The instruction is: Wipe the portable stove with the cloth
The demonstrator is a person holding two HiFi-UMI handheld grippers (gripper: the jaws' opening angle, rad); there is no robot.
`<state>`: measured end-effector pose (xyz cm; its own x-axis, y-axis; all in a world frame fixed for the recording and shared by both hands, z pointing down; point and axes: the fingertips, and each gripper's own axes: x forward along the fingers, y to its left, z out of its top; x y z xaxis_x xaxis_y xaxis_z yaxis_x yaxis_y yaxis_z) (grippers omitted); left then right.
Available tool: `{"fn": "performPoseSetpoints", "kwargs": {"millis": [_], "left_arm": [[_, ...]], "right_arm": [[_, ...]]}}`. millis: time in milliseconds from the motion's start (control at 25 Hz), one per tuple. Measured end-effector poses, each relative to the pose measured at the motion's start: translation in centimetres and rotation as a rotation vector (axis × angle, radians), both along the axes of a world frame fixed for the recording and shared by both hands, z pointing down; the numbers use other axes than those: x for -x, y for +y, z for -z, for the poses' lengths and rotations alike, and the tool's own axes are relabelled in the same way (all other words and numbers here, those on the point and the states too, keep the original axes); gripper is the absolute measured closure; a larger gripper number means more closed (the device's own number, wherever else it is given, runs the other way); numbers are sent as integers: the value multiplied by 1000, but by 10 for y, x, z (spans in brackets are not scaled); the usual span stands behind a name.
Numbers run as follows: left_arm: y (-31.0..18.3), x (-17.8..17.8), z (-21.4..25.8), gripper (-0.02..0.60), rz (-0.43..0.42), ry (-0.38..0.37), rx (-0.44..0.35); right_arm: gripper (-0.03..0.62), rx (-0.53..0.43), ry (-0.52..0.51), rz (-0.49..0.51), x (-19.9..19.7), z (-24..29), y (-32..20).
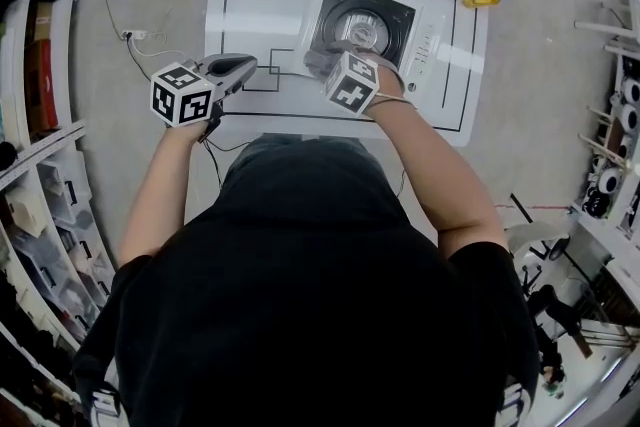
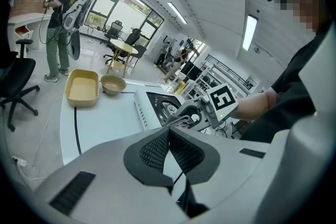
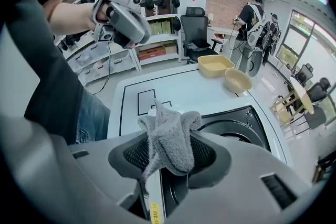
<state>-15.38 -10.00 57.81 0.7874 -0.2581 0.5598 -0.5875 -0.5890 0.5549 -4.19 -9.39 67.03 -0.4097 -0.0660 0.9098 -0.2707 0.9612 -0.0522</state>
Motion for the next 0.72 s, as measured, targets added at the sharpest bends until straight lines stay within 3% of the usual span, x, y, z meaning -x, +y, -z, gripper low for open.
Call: {"fn": "performPoseSetpoints", "kwargs": {"millis": [160, 400, 720], "left_arm": [[-1, 3, -2, 558, 5, 3, 7], [-2, 4, -6, 558, 9, 4, 20], [-6, -2, -9, 558, -6, 4, 32]], "right_arm": [[390, 54, -55, -82, 6, 1, -8], [390, 213, -233, -344, 6, -2, -28], [390, 335, -401, -640, -3, 1, -69]]}}
